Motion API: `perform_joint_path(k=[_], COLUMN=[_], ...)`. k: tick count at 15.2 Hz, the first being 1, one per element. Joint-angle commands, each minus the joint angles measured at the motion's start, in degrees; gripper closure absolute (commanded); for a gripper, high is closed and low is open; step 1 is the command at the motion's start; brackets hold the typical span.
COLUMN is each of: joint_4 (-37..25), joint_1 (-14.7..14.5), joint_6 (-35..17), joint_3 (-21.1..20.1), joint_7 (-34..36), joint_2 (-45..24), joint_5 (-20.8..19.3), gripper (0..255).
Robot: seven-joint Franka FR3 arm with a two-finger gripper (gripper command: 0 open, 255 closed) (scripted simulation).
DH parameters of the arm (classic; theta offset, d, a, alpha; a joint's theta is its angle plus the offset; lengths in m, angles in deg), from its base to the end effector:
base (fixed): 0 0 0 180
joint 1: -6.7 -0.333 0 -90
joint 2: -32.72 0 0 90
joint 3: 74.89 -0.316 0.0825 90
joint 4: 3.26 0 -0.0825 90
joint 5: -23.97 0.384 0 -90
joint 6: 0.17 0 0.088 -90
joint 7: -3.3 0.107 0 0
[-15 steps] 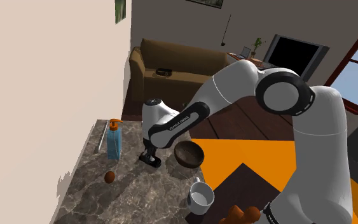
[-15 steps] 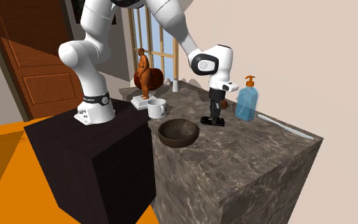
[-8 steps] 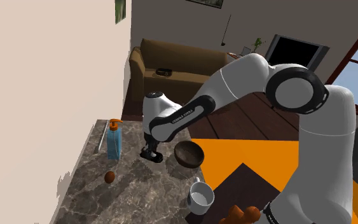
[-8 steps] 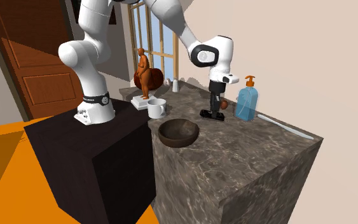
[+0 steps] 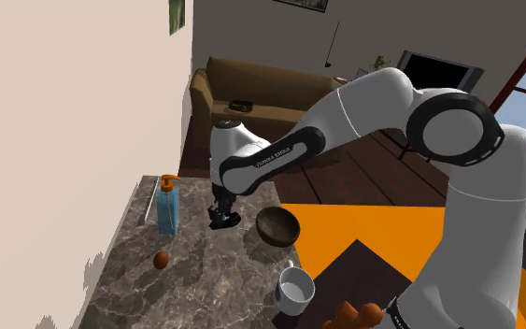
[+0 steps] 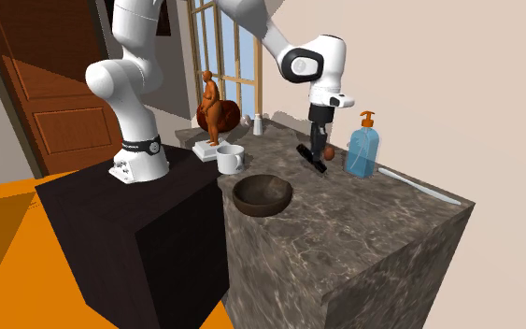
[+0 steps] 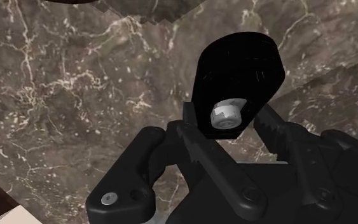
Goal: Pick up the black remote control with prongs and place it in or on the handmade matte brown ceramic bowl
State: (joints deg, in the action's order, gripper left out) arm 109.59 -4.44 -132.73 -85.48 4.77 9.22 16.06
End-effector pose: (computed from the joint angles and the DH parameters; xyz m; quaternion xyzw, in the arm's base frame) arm 0.5669 0.2190 0.2603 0.9757 0.2167 -0.0251 0.0180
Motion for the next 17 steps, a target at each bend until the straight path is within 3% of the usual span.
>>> perform_joint_path(k=[1, 6, 17], joint_4=[-0.1, -0.8, 19.9], joint_1=[0.1, 0.3, 8.7], joint_6=[1.1, 4.0, -2.9], joint_3=[-0.2, -0.5, 3.1], joint_7=[-0.2, -0.7, -13.5], joint_2=[1.0, 3.3, 17.9], joint_5=[0.3, 1.0, 3.8], gripper=[255, 255, 255])
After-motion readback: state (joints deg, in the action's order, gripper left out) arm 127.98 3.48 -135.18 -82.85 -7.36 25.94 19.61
